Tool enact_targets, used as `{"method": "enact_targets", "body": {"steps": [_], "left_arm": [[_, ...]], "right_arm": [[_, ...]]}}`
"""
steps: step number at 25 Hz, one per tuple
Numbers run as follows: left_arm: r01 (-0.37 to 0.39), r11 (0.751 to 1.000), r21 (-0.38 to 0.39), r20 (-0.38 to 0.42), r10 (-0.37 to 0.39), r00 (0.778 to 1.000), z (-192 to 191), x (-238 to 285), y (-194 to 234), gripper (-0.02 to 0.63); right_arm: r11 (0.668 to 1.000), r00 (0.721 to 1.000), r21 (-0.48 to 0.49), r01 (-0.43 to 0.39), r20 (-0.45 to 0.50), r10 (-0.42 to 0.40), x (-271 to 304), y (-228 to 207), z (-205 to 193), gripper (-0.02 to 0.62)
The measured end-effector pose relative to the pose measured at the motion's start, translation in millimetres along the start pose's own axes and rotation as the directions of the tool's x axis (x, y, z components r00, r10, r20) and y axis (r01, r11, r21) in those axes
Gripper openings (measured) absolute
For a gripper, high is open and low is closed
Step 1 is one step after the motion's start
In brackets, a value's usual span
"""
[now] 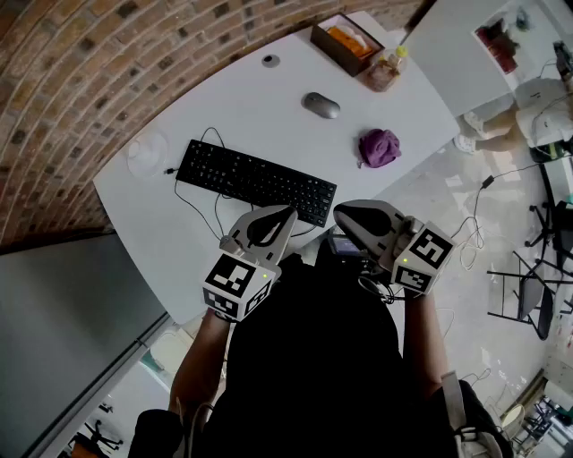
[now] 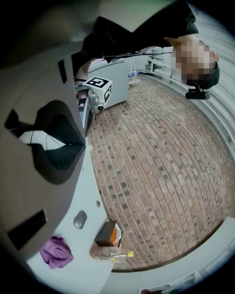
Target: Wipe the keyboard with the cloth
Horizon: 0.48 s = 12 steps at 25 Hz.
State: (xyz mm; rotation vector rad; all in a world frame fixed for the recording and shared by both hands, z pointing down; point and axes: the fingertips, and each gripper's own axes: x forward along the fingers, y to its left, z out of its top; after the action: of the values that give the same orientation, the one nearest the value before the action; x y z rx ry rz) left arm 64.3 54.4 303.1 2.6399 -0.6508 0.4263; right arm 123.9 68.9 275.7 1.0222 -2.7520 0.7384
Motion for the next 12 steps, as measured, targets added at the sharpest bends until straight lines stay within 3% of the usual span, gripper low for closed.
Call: {"method": "enact_targets", "body": {"steps": [12], "left_arm": [[-0.017,1.0,-0.013,-0.018,0.017,1.0,-1,14,0,0.015]], "right_arm": [[1.0,1.0,0.019,-0.006,-0.019,0.006,0,-15,-2,0.018]]}}
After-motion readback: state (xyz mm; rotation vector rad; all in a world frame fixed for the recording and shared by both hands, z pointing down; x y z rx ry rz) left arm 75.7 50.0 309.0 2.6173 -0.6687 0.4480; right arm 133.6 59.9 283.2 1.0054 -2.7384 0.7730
